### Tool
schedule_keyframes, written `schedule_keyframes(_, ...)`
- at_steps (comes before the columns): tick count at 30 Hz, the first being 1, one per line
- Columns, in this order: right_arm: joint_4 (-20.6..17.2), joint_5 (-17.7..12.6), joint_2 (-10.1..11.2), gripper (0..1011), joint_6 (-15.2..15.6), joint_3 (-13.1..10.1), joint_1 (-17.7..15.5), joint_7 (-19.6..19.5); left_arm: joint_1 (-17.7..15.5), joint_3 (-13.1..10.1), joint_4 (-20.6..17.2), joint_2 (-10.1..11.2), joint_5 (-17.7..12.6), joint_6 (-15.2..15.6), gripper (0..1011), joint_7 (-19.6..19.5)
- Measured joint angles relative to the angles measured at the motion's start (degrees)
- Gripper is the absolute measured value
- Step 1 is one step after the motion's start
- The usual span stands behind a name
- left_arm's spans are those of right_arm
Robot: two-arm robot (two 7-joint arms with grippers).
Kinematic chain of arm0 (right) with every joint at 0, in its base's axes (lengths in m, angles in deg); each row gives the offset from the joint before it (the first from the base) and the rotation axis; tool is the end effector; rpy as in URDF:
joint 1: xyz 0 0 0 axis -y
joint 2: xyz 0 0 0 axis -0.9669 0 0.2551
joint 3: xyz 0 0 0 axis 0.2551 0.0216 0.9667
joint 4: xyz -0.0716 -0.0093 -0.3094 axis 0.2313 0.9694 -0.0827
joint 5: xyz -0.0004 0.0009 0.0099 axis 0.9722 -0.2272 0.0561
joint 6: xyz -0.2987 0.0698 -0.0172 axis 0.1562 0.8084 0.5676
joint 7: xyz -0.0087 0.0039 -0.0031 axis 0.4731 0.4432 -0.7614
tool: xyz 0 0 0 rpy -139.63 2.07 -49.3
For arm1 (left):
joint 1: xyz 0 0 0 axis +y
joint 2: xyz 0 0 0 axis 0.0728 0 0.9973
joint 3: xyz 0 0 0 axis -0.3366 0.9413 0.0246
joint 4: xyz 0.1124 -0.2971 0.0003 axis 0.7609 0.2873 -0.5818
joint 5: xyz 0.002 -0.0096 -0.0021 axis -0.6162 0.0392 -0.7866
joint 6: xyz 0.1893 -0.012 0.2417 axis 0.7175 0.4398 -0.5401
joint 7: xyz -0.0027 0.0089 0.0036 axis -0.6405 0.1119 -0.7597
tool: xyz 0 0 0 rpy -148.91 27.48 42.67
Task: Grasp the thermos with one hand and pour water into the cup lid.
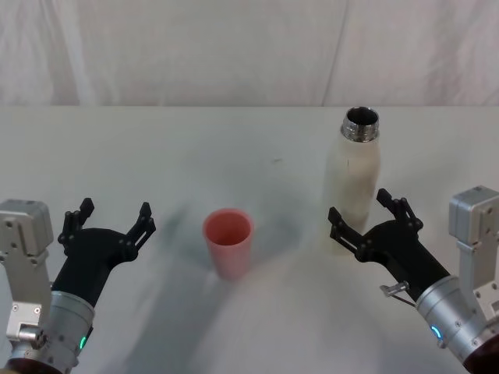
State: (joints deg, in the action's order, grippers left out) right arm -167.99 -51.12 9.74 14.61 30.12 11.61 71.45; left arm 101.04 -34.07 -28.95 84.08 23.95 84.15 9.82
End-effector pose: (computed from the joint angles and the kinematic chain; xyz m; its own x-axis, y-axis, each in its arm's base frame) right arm 0.2966 0.0314 -0.3262 0.5018 -0.8647 -0.0229 0.8641 0.4998 0.0594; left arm 0.2443 0.0443 -0.3110 0.1246 0.9917 -0.0327 -0.9921 0.1241 -0.0175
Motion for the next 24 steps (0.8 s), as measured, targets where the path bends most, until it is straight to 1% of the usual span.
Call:
schedule_keyframes(9, -1.99, -0.49, 0.55, 1000, -0.71, -1.26, -2.35, -0.35, 0.0, 0.0, 0.0, 0.0, 0.0, 0.0, 1001, 0.0)
schedule_keyframes(17, -4.32, 0.86, 1.16, 1000, -2.08, -2.39, -4.99, -1.55, 0.0, 0.0, 0.0, 0.0, 0.0, 0.0, 1001, 0.0)
schedule_keyframes(18, -4.83, 1.56, 1.23, 1000, -2.56, -2.7, -5.79, -1.96, 0.0, 0.0, 0.0, 0.0, 0.0, 0.0, 1001, 0.0)
schedule_keyframes(24, -5.54, 3.18, 1.25, 1000, -3.52, -3.32, -7.53, -2.83, 0.0, 0.0, 0.0, 0.0, 0.0, 0.0, 1001, 0.0)
